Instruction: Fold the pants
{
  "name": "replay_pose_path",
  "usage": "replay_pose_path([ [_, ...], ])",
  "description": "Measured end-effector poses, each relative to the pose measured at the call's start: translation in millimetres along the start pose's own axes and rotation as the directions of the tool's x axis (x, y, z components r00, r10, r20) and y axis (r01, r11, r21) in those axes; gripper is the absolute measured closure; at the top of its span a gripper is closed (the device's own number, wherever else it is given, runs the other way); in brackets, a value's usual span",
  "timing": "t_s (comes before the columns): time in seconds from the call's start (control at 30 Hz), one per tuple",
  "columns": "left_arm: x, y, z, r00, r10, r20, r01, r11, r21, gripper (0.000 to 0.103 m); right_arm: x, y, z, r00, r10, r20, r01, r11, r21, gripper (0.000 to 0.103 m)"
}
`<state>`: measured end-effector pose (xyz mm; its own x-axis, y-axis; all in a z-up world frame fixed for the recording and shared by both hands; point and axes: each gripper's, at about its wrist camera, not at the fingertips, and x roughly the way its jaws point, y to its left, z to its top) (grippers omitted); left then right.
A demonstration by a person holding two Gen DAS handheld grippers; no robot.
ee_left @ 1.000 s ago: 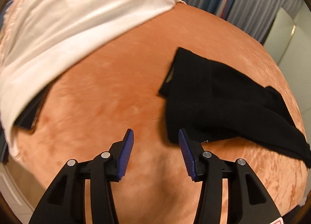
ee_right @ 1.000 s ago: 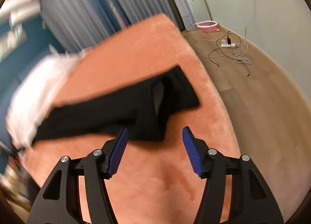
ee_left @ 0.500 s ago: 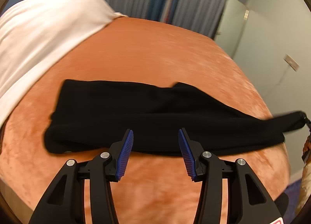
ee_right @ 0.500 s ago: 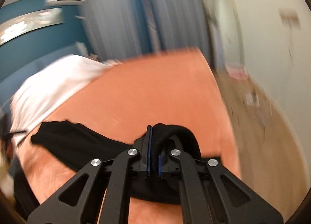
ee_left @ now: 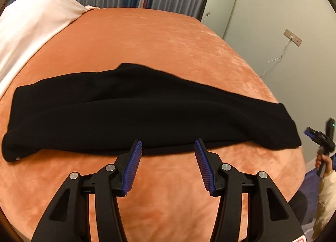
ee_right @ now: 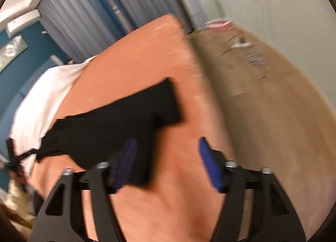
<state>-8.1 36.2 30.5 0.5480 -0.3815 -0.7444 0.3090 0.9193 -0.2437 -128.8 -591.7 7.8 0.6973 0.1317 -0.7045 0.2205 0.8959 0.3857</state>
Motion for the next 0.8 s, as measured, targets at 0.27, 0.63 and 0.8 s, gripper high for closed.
replay_pose_path([
  [0.27,-6.3,-13.3,0.8,0.999,0.041,0.031,-0.042,0.998,0.038,0.048,56.8,42.0,3.2,0.99,-0.122,-0.069,0.104,0.968,-0.228,0.09],
  [0.63,18.6,33.4,15.6,0.968,0.236,0.081,-0.232,0.971,-0.056,0.036,94.4,10.7,48.1,0.947,-0.32,-0.044,0.301,0.924,-0.238,0.08],
  [0.8,9.5,96.3,14.0,0.949,0.308,0.063,-0.295,0.942,-0.162,0.036,27.1,31.6,52.0,0.946,-0.278,0.17,0.295,0.952,-0.084,0.056],
])
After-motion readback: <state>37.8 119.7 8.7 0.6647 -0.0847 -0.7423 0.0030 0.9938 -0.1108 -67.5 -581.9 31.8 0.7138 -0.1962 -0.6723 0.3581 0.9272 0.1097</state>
